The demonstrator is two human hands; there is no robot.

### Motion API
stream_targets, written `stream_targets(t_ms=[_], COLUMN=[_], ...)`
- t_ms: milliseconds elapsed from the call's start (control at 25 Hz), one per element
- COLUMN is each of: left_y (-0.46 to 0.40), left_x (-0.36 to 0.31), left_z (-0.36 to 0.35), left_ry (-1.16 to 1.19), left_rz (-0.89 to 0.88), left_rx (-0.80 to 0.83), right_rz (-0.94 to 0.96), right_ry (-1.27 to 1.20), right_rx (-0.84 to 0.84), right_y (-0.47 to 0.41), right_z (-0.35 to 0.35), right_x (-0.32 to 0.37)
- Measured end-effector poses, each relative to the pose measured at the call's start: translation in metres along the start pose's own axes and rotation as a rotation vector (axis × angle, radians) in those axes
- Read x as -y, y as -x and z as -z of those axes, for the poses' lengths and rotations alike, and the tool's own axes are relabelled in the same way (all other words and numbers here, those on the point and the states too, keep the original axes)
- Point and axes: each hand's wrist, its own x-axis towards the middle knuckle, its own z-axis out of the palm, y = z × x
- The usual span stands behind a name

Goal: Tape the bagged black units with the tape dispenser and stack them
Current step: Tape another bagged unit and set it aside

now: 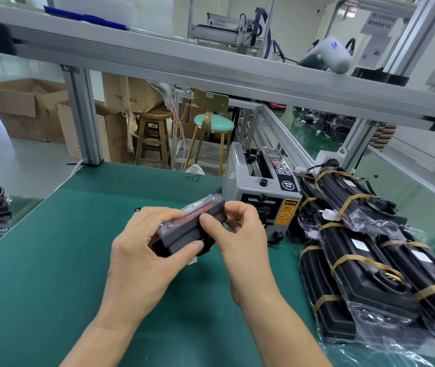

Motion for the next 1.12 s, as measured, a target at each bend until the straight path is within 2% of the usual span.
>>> stream_targets(t_ms=[80,320,520,600,760,840,960,1040,1120], left_y=[0.001,0.001,0.0,0.0,0.0,-0.002,-0.003,0.002,0.004], left_x=[0.0,0.003,0.004,0.005,0.012,0.024,0.042,0.047,0.048], left_z=[0.0,0.006,0.005,0.004,0.008,0.017,0.029,0.028,0.026], left_ry=[-0.001,0.062,0.079,0.079,0.099,0.237,0.708,0.891,0.936], left_rz=[-0.005,0.008,0.014,0.014,0.01,0.1,0.249,0.319,0.387], left_rx=[0.002,0.014,0.028,0.022,0.039,-0.024,-0.121,-0.069,0.02], right_rz=[-0.05,-0.035,-0.145,-0.124,0.006,0.028,0.029,0.068,0.131], right_ry=[-0.085,-0.011,-0.165,-0.178,0.011,0.058,0.232,0.328,0.304], right_rx=[0.015,0.137,0.168,0.159,0.221,0.259,0.528,0.632,0.584], right_y=[-0.001,-0.004,-0.012,-0.012,-0.014,-0.018,-0.02,-0.017,-0.015], right_z=[-0.002,0.001,0.004,0.005,0.012,0.027,0.044,0.04,0.036], right_x=[0.0,0.003,0.006,0.001,-0.008,-0.011,-0.014,-0.016,-0.014])
